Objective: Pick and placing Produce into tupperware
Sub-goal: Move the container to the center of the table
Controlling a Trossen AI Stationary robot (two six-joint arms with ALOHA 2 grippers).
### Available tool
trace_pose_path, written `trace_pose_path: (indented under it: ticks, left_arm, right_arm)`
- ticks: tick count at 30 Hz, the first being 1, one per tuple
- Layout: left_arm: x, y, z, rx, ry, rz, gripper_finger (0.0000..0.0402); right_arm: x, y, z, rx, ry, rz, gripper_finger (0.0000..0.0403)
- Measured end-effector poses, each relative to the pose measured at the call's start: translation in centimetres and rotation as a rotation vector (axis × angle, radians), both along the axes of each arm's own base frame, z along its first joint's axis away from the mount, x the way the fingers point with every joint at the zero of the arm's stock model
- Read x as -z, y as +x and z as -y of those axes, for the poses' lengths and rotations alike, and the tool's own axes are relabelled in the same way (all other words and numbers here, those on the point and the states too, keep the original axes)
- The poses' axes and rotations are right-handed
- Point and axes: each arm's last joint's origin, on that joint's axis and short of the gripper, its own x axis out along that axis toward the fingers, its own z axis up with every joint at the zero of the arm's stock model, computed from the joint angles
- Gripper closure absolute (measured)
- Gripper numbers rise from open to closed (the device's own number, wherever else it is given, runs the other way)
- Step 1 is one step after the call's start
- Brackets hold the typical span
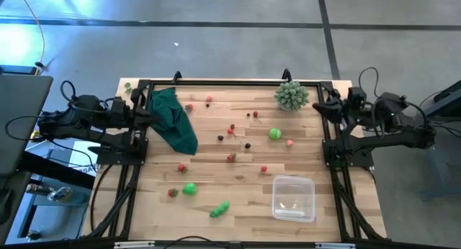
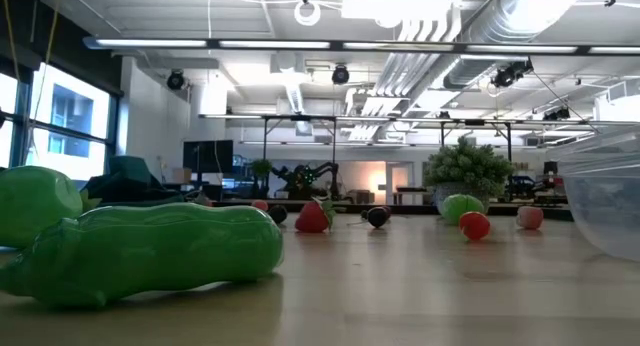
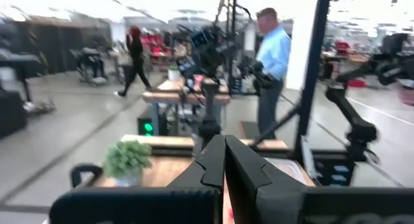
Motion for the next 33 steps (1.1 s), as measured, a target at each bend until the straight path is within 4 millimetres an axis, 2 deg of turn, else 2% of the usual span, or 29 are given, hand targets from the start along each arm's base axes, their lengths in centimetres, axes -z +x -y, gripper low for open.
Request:
trace_pose_path:
  ticks: [4, 11, 15, 19, 22, 26, 29, 33]
  left_arm:
    - [-0.8, 0.0, -0.1, -0.048, 0.078, 0.066, 0.0401]
    - [-1.7, -0.2, -0.1, -0.057, 0.230, 0.139, 0.0401]
    - [-1.5, -0.1, 0.0, -0.056, 0.258, 0.116, 0.0401]
    - [-1.1, 0.4, 0.0, -0.047, 0.258, 0.068, 0.0401]
    - [-0.8, 0.9, 0.0, -0.040, 0.260, 0.023, 0.0401]
    - [-0.4, 1.2, 0.0, -0.035, 0.260, -0.017, 0.0401]
    - [-0.2, 1.3, 0.0, -0.034, 0.260, -0.036, 0.0401]
    - [-0.2, 1.3, -0.1, -0.041, 0.263, -0.038, 0.0401]
  right_arm:
    - [-0.3, -0.3, 0.6, 0.201, 0.066, 0.039, 0.0402]
    - [-1.2, -0.3, 0.9, 0.292, 0.108, 0.138, 0.0402]
    - [-2.4, 0.2, 0.6, 0.205, 0.085, 0.261, 0.0402]
    - [-2.7, 1.7, -0.1, -0.021, -0.029, 0.271, 0.0402]
    - [-1.5, 3.6, -0.4, -0.159, 0.001, 0.133, 0.0402]
    - [2.0, 6.0, -0.6, -0.214, 0.181, -0.213, 0.0402]
    - [4.5, 6.8, -0.9, -0.238, 0.369, -0.459, 0.0402]
    - [6.2, 7.7, -2.3, -0.282, 0.484, -0.632, 0.0402]
